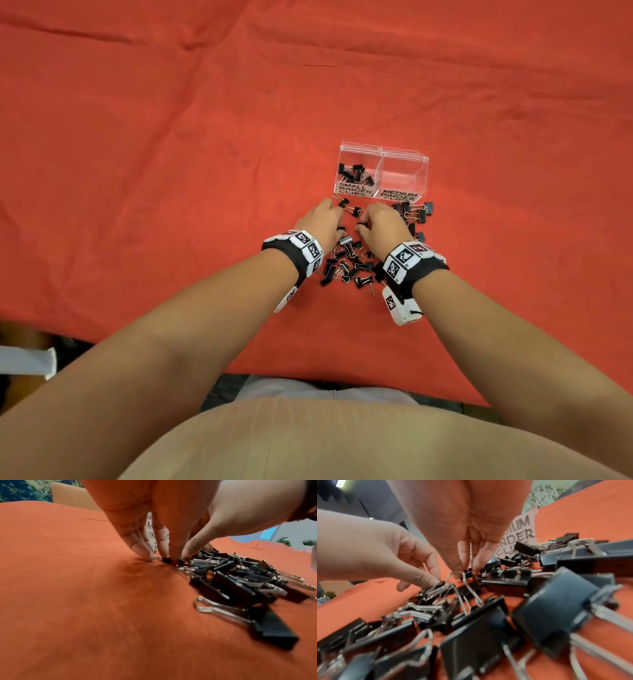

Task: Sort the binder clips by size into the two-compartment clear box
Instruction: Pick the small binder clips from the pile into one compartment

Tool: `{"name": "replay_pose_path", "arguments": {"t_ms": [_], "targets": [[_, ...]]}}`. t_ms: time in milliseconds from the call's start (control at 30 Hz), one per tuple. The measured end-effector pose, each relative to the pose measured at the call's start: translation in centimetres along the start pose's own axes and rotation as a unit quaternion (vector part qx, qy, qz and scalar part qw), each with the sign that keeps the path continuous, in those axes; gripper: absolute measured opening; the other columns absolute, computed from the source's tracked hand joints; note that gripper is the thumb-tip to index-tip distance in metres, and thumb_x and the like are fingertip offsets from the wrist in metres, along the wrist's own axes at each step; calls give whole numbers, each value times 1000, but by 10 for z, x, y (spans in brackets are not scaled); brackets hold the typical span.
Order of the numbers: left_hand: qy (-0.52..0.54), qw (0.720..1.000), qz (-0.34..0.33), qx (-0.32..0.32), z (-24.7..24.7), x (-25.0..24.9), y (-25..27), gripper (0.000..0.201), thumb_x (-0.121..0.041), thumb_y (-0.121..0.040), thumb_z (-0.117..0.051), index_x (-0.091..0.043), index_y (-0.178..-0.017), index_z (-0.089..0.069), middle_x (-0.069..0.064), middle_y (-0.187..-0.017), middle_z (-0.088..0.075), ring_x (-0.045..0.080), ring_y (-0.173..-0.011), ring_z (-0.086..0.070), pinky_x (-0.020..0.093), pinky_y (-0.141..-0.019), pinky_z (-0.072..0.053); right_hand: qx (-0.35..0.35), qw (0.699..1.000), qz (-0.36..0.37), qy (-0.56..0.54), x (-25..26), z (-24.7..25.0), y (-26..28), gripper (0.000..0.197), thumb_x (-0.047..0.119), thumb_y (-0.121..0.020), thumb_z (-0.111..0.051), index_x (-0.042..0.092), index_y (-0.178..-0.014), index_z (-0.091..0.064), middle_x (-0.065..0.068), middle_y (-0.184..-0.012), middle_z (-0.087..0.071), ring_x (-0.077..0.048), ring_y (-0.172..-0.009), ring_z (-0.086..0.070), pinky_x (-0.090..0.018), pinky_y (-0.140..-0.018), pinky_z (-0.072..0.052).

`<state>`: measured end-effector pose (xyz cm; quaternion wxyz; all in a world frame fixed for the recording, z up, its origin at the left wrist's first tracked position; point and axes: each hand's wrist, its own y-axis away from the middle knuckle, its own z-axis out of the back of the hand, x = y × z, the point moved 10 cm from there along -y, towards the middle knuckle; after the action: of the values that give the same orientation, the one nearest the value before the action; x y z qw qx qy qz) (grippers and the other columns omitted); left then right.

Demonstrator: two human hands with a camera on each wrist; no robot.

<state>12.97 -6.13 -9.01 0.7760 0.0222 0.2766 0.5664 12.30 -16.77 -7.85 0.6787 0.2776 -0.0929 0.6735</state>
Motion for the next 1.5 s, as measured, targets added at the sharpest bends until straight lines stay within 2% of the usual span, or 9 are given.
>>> {"name": "replay_pose_path", "arguments": {"t_ms": [333, 500, 600, 633, 767, 833, 1100, 1333, 1500], "targets": [[78, 996, 11, -30, 14, 7, 6, 20, -14, -92, -46, -9, -111, -49, 10, -103, -59, 27, -87, -58, 37, -75, -49, -39, 961, -127, -241, -32, 14, 9, 18, 16, -89, -47, 18, -102, -59, 3, -77, -58, -14, -67, -56, -32, -66, -50], [118, 990, 48, -52, 24, 16, 6, 27, -12, -93, -42, -13, -118, -52, 7, -112, -59, 27, -94, -59, 39, -82, -50, 6, 834, -223, -504, -34, -2, 10, 32, 5, -90, -29, 11, -79, -59, -12, -88, -59, -18, -56, -55, -29, -52, -46], [96, 993, 36, -54, 25, 12, -1, 21, -12, -92, -42, -9, -102, -59, 9, -106, -59, 28, -97, -57, 41, -84, -49, 31, 779, -236, -580, -20, -9, 8, 25, 23, -94, -39, 10, -78, -53, -6, -72, -53, -18, -56, -53, -28, -50, -42], [89, 994, 31, -52, 25, 10, -3, 20, -13, -92, -41, -7, -98, -60, 9, -102, -57, 28, -94, -57, 41, -83, -49, 28, 792, -238, -561, -19, -9, 5, 25, 28, -94, -44, 8, -82, -54, -3, -67, -53, -17, -54, -52, -27, -50, -42], [71, 996, 25, -43, 25, 3, -12, 18, -13, -93, -41, -7, -96, -57, 6, -96, -50, 27, -91, -56, 36, -78, -46, -5, 970, -112, -214, -5, 10, -13, 19, 20, -91, -51, 8, -102, -61, 8, -75, -58, -13, -71, -56, -27, -71, -45], [64, 997, 23, -36, 26, 2, -15, 17, -11, -91, -43, -10, -101, -57, 8, -104, -53, 28, -95, -56, 39, -80, -47, 13, 994, -33, -99, 8, 5, -15, 26, 12, -90, -50, 12, -114, -59, 1, -97, -66, -19, -89, -61, -27, -81, -46], [-31, 999, -17, 32, 8, -3, -22, 50, -10, -94, -41, -25, -142, -37, 13, -131, -48, 33, -117, -51, 46, -89, -51, 45, 998, 1, 44, -6, -11, 0, 15, 21, -91, -54, 9, -100, -54, -12, -104, -61, -30, -95, -59, -37, -77, -48], [-48, 998, -4, 37, 3, 0, -23, 45, -9, -94, -42, -18, -138, -42, 13, -131, -47, 33, -116, -52, 45, -90, -50, 44, 998, -35, 29, -20, -8, 4, 24, 25, -89, -59, 7, -104, -51, -12, -103, -60, -27, -85, -57, -34, -70, -44], [-70, 997, -3, 8, 9, 1, -16, 45, 4, -88, -46, -17, -128, -48, 13, -121, -48, 32, -104, -55, 37, -67, -42, 59, 997, -56, -7, -19, -11, 4, 22, 27, -88, -61, 12, -85, -45, -4, -82, -51, -21, -71, -49, -32, -64, -35]]}}
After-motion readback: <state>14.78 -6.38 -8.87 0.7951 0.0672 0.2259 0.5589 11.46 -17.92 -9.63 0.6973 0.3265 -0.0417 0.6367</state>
